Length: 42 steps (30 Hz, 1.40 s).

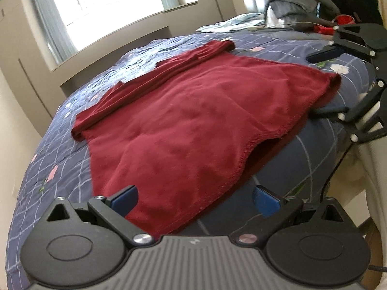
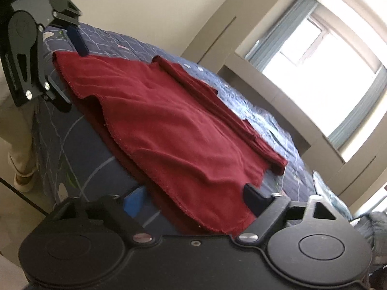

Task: Fold small clothes
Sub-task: 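Move both grippers to the long side edge of the red sweater, then grasp the sweater side edge with the right gripper while the left gripper grasps it too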

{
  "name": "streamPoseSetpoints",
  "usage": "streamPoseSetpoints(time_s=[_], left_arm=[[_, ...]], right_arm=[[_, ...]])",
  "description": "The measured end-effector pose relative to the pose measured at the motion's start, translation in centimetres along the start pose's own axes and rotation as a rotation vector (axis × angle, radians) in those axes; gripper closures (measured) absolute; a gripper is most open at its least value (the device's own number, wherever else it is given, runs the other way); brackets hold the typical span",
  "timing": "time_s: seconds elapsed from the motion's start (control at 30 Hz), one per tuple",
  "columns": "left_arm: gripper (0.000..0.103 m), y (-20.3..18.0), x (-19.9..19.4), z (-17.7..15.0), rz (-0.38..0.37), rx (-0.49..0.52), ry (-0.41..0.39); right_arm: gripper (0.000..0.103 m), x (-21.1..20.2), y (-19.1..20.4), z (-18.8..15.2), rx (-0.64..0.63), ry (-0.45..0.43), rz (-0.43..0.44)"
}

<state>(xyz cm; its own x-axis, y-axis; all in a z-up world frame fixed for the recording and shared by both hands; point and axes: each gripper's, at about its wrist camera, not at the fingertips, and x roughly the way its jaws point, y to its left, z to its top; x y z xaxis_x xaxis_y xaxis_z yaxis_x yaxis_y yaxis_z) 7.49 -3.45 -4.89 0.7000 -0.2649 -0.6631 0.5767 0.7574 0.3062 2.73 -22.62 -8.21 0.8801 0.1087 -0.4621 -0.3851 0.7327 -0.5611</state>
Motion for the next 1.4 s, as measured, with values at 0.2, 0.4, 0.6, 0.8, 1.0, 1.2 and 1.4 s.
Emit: streamPoseSetpoints(time_s=[0.2, 0.4, 0.6, 0.8, 1.0, 1.2, 1.4], left_arm=[[0.0, -0.8, 0.2, 0.2, -0.027, 0.042, -0.013], [0.0, -0.8, 0.5, 0.3, -0.031, 0.049, -0.012], [0.0, -0.1, 0.5, 0.2, -0.028, 0.009, -0.002], [0.0, 0.1, 0.7, 0.5, -0.034, -0.013, 0.001], [0.0, -0.9, 0.0, 1.0, -0.048, -0.012, -0.055], [0.003, -2.5, 1.3, 3.1, 0.003, -0.037, -0.085], [0.03, -1.4, 2.0, 3.3, 0.134, -0.011, -0.049]], right_arm=[[0.056, -0.3, 1.0, -0.1, -0.085, -0.026, 0.065], [0.055, -0.2, 1.0, -0.2, -0.104, -0.028, 0.064], [0.053, -1.0, 2.0, -0.7, -0.162, -0.034, 0.07], [0.094, 0.0, 1.9, 0.0, -0.151, -0.045, 0.052], [0.096, -0.3, -1.4, 2.2, 0.094, -0.079, 0.09], [0.097, -0.9, -4.5, 4.3, 0.222, -0.107, 0.103], [0.097, -1.6, -5.5, 4.7, 0.23, -0.119, 0.103]])
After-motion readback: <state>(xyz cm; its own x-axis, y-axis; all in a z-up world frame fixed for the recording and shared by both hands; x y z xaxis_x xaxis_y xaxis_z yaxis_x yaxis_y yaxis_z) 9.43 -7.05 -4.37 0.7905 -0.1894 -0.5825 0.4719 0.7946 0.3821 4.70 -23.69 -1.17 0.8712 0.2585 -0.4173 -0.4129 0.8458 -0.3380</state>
